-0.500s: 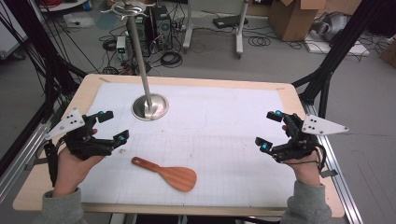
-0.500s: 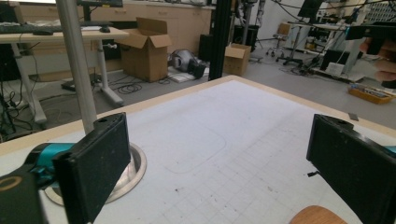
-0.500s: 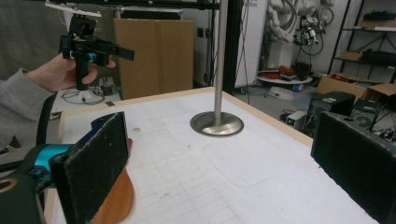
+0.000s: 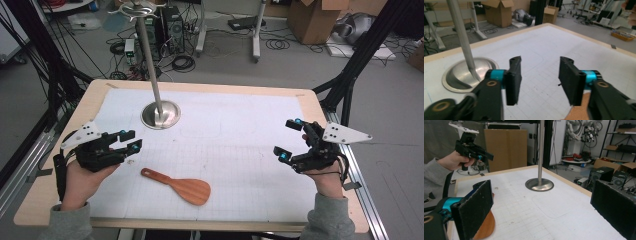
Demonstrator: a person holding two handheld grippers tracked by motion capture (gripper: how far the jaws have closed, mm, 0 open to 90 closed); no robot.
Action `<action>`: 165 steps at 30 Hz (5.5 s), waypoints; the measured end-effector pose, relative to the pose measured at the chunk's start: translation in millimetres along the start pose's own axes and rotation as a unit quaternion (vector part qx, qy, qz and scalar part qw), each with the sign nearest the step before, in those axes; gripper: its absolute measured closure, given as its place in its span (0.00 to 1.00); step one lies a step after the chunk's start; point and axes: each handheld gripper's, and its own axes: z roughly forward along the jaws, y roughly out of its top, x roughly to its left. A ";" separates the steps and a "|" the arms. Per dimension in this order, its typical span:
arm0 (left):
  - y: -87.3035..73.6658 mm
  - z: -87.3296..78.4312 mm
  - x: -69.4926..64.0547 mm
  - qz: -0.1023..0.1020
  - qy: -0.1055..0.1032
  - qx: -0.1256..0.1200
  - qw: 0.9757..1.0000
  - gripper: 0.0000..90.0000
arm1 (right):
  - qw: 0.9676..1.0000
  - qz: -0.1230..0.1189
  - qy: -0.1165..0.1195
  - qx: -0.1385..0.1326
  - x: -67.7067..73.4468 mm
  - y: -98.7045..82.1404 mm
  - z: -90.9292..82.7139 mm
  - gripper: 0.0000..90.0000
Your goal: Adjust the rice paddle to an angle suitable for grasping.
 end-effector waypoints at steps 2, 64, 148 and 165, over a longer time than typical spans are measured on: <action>-1.3 2.0 -0.9 0.002 -0.001 0.007 1.000 0.71 | 1.000 0.002 0.001 0.001 0.3 0.0 0.0 0.04; -90.6 58.0 -17.4 0.032 -0.100 0.207 0.973 0.99 | 1.000 0.001 0.013 -0.001 -2.2 -0.6 2.3 0.04; -55.7 156.2 -79.9 0.031 -0.099 0.201 0.974 1.00 | 1.000 0.006 -0.001 0.022 -5.0 -7.1 6.6 0.04; -59.6 176.2 -108.0 0.060 -0.124 0.228 0.964 1.00 | 1.000 0.006 0.001 0.021 -4.3 -6.9 6.6 0.04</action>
